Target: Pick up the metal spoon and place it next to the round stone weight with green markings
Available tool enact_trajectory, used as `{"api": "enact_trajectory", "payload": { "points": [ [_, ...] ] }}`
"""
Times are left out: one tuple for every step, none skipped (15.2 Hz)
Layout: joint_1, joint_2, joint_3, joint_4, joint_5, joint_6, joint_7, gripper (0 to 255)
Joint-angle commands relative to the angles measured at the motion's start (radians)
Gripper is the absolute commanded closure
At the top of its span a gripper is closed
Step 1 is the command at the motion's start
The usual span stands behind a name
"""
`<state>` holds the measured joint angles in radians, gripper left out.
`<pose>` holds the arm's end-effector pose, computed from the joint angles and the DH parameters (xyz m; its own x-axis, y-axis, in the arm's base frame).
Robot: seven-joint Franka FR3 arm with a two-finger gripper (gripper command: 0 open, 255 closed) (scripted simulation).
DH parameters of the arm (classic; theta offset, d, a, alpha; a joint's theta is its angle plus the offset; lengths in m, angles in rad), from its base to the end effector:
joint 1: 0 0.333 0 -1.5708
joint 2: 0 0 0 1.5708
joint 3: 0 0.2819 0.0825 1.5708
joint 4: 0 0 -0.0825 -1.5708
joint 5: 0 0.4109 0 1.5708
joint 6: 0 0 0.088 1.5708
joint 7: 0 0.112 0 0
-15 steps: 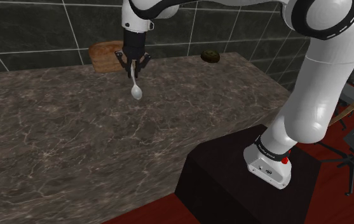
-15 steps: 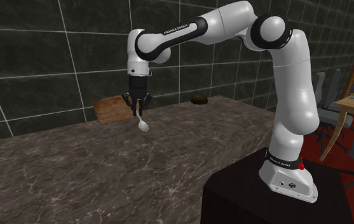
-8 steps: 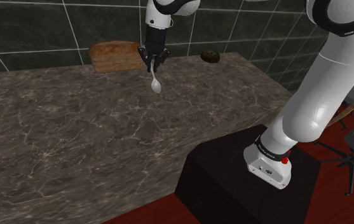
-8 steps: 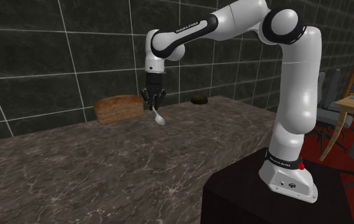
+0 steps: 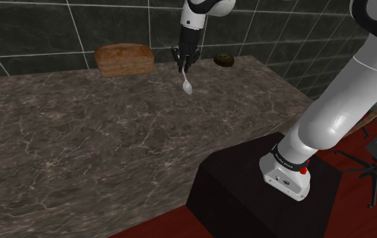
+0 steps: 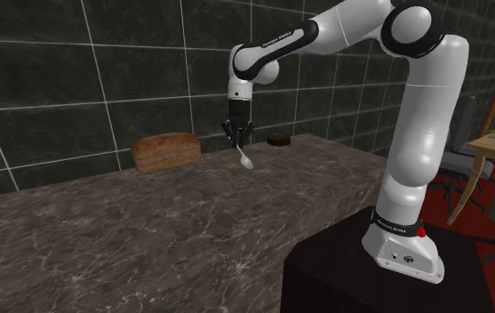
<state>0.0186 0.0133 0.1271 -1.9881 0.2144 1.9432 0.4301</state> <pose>0.5678 0.0987 0.4019 0.9273 -0.3466 -0.1411 -0.3661 -0.9185 -0.1498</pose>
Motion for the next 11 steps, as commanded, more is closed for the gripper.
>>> {"api": "enact_trajectory", "payload": {
  "points": [
    [-0.025,-0.027,-0.024,-0.025,0.0,-0.012,-0.049,255],
    [-0.037,-0.038,-0.036,-0.037,-0.001,-0.016,-0.072,255],
    [-0.048,-0.048,-0.048,-0.048,-0.002,-0.019,-0.095,255],
    [-0.06,-0.057,-0.061,-0.058,-0.004,-0.023,-0.118,255],
    [-0.072,-0.065,-0.073,-0.066,-0.007,-0.027,-0.141,255],
    [-0.083,-0.072,-0.086,-0.073,-0.01,-0.031,-0.164,255],
    [-0.095,-0.078,-0.099,-0.08,-0.013,-0.036,-0.187,255],
    [-0.106,-0.083,-0.112,-0.085,-0.016,-0.04,-0.21,255],
    [-0.118,-0.088,-0.125,-0.089,-0.02,-0.045,-0.233,255],
    [-0.129,-0.091,-0.138,-0.091,-0.024,-0.05,-0.255,255],
    [-0.141,-0.093,-0.152,-0.093,-0.028,-0.054,-0.278,255]
  ]
}}
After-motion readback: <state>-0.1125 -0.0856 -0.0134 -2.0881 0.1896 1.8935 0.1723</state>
